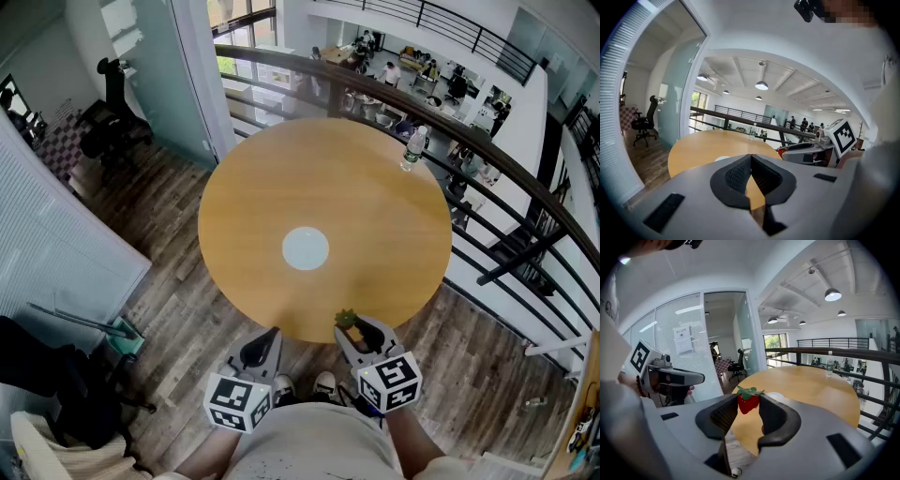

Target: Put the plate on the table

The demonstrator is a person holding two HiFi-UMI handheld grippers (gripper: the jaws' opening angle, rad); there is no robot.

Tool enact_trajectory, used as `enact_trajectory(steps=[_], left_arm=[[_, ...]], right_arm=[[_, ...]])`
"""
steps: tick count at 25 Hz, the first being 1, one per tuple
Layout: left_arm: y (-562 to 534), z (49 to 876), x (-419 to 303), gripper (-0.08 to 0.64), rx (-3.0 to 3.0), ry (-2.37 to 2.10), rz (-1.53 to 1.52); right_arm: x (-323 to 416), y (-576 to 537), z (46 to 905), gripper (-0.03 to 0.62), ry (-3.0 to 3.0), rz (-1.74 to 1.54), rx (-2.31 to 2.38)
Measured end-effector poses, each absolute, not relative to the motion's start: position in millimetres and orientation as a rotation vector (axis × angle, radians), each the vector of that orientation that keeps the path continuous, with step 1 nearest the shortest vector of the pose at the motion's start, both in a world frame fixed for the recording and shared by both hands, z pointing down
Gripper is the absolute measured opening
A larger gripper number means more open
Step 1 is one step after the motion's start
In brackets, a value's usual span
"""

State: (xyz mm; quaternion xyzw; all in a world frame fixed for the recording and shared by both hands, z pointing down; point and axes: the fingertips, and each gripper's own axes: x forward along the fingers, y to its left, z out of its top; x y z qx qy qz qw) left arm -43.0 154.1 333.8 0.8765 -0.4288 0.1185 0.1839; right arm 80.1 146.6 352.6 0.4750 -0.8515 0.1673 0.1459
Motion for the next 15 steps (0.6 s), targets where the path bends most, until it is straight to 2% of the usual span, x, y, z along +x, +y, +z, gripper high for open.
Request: enact_trajectory(steps=[15], left_arm=[[170.0, 329.6, -36.4, 0.023, 2.472, -1.229, 0.34]], right_arm=[[89.4, 159.7, 346.6, 0.155, -2.483, 0.49, 1.379]])
